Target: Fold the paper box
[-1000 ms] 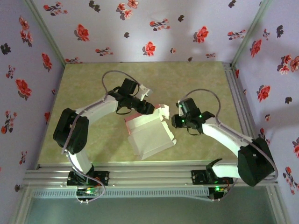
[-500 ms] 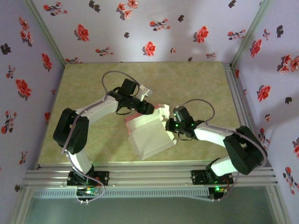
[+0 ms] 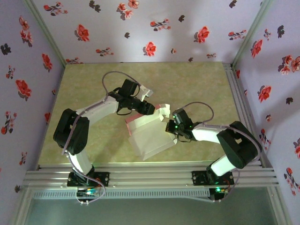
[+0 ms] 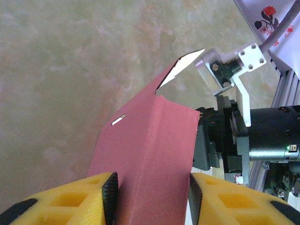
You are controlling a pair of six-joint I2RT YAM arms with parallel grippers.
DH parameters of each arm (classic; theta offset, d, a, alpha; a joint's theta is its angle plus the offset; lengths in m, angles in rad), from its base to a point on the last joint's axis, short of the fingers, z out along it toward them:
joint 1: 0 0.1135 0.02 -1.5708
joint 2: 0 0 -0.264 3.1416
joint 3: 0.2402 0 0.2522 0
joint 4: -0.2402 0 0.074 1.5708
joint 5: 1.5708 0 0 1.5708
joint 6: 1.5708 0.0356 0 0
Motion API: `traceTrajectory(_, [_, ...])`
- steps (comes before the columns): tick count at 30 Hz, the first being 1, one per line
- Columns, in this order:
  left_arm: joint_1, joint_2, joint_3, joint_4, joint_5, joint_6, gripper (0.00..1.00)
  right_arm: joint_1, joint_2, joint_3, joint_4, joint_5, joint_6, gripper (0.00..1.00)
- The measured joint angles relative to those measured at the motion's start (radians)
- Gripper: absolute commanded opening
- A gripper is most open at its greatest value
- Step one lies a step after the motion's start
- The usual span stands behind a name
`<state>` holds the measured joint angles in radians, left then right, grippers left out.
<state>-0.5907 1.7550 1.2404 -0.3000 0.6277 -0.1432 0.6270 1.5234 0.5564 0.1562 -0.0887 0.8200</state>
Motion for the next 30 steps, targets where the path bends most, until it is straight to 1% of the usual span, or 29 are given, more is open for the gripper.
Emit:
traceTrajectory(5, [0.000,0.000,0.000,0.000,0.000,0.000,0.45,0.000,-0.012,-0.005,-0.002,0.009,-0.003,0.00])
traceTrajectory(7, [0.000,0.000,0.000,0.000,0.000,0.000,0.45,0.000,-0.039,-0.003,-0.045,0.016,-0.027,0.06])
traceTrajectory(10, [0.000,0.000,-0.002,0.001,0.000,0.000,0.45,0.000,-0.105,0.037,-0.168,0.026,-0.103,0.15])
traceTrajectory(13, [0.000,0.000,-0.008,0.003,0.000,0.000,0.45,0.000,-0.159,0.121,-0.274,0.034,-0.196,0.21])
traceTrajectory(15, [0.000,0.000,-0.011,0.006,0.000,0.000,0.45,0.000,-0.185,0.190,-0.337,0.038,-0.277,0.28])
traceTrajectory(21, [-0.001,0.000,-0.013,0.009,0.000,0.000,0.45,-0.023,-0.169,0.336,-0.502,0.071,-0.483,0.50])
traceTrajectory(23, [-0.001,0.000,-0.013,0.009,0.000,0.000,0.45,-0.049,-0.145,0.372,-0.537,0.075,-0.532,0.54])
traceTrajectory(25, [-0.001,0.000,-0.013,0.008,0.000,0.000,0.45,-0.080,-0.116,0.404,-0.560,0.074,-0.577,0.56])
traceTrajectory(30, [-0.001,0.000,-0.013,0.008,0.000,0.000,0.45,-0.132,-0.044,0.484,-0.601,0.048,-0.682,0.55])
